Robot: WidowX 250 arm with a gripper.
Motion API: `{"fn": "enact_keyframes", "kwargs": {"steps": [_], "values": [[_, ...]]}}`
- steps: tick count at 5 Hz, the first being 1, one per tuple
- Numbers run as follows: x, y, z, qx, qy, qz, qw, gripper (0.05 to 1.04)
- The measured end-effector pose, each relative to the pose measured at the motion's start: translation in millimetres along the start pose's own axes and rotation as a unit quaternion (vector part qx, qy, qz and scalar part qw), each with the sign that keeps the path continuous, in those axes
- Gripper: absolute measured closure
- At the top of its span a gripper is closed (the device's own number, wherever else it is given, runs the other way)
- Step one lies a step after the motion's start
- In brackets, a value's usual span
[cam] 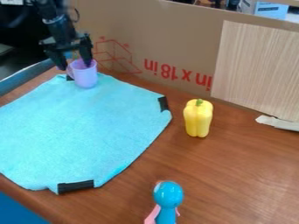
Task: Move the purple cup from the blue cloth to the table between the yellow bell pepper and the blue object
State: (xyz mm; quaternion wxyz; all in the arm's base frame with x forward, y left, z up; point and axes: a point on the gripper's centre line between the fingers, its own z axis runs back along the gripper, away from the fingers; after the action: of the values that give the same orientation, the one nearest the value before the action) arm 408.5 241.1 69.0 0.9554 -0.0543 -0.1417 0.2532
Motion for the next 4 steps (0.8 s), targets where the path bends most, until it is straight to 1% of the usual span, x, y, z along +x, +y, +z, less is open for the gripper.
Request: {"fn": "enact_keyframes", "kwargs": {"steps": [1,2,3,4], "values": [[-3.4,-6.6,-14.1,0.003,0.015,0.001,0.9999,0.083],[-3.5,-13.8,-23.3,0.002,0.027,-0.006,0.9996,0.13],[-3.2,-14.3,-23.4,0.001,0.026,-0.008,0.9996,0.408],[-10.0,-18.0,-26.8,-0.011,0.037,-0.018,0.9991,0.708]]}}
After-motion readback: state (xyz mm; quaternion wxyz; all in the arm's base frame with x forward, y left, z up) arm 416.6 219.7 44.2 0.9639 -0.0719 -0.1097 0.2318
